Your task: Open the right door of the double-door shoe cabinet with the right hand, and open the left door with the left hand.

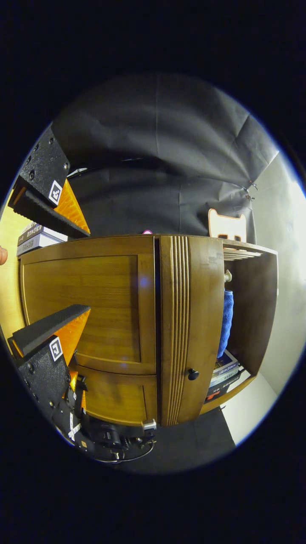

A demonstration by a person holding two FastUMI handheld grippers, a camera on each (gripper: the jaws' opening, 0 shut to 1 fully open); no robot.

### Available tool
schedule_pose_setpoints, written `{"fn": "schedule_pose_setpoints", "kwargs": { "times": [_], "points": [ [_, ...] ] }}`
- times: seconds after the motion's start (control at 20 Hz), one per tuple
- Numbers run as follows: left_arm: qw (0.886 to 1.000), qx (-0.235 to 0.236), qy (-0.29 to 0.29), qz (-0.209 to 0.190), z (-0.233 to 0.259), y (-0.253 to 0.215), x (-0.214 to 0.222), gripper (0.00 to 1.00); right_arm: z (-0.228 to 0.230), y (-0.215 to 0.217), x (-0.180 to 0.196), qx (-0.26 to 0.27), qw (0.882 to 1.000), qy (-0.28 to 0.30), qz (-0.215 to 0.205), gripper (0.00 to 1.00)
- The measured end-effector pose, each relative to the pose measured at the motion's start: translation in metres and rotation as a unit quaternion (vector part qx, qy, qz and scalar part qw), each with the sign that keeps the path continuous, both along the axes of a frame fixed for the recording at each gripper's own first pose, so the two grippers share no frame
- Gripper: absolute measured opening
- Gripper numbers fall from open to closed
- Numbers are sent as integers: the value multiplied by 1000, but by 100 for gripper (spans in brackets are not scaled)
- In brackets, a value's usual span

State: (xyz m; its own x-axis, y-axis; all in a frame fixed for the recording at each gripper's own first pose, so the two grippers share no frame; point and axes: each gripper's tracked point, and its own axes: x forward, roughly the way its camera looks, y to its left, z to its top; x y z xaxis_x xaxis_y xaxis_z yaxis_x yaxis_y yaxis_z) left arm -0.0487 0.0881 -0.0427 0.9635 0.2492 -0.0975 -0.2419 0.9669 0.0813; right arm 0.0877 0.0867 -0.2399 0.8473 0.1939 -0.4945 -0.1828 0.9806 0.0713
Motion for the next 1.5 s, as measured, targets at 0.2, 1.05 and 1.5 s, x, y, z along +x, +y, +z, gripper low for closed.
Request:
{"fn": "schedule_pose_setpoints", "kwargs": {
  "times": [0.2, 1.05, 1.5],
  "points": [
    [1000, 10, -2, -2, 4, -1, -2, 94, 4, -2, -4, 7, 999, 10, -32, 26],
    [996, 1, -16, -85, 12, -61, -9, 96, 25, -62, -90, 8, 995, 2, -98, 26],
    [992, -9, -16, -129, 10, -105, -21, 94, 34, -110, -129, -1, 990, 3, -139, 25]
  ]
}}
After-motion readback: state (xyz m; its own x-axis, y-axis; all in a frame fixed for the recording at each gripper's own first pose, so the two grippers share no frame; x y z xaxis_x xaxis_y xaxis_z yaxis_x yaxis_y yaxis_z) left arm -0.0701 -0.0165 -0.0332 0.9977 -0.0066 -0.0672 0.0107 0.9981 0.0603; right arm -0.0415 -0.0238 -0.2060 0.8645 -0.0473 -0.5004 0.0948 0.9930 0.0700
